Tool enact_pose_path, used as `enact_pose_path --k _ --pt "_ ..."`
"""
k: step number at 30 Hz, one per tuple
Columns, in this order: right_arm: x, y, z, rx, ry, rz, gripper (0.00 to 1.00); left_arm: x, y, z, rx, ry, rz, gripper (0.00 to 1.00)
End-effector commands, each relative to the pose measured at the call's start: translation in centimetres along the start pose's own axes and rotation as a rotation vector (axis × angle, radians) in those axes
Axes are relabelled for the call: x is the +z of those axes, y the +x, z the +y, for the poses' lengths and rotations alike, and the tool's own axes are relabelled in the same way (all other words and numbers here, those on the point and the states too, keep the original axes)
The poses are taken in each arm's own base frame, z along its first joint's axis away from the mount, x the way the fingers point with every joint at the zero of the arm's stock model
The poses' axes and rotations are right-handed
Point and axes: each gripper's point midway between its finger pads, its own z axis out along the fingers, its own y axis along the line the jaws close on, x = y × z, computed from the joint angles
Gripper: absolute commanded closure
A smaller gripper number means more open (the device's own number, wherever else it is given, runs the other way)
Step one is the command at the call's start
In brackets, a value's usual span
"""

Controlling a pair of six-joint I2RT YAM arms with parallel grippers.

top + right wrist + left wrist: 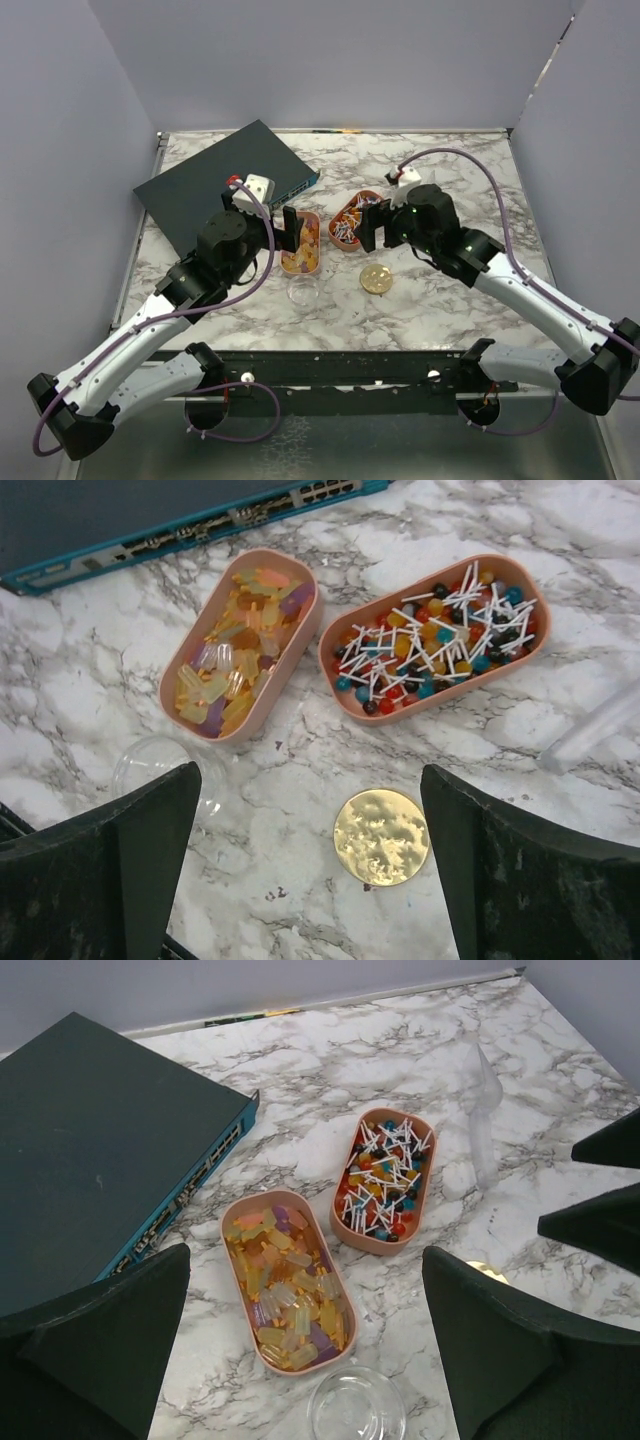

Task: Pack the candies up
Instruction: Pick up the packing bottle from the center of the board.

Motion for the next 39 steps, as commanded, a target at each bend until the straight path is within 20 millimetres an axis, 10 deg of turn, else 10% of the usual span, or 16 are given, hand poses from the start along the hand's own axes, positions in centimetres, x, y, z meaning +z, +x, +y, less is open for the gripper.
enact_pose_path --k 1,20,39 --pt "0.8 1.1 1.4 -0.037 0.021 0.056 0.06 -0.6 0.2 1.3 0.01 -0.065 -0.011 0.01" --pt "6.3 9.0 10.9 -0.084 -0.114 0.318 0.29 -3.3 -2.0 5.8 -0.035 -0.285 -0.127 0.01" --pt "8.7 16.0 12.4 -0.126 -0.046 0.519 0.48 -4.8 -3.2 6.4 -0.07 -0.297 -0.189 0.01"
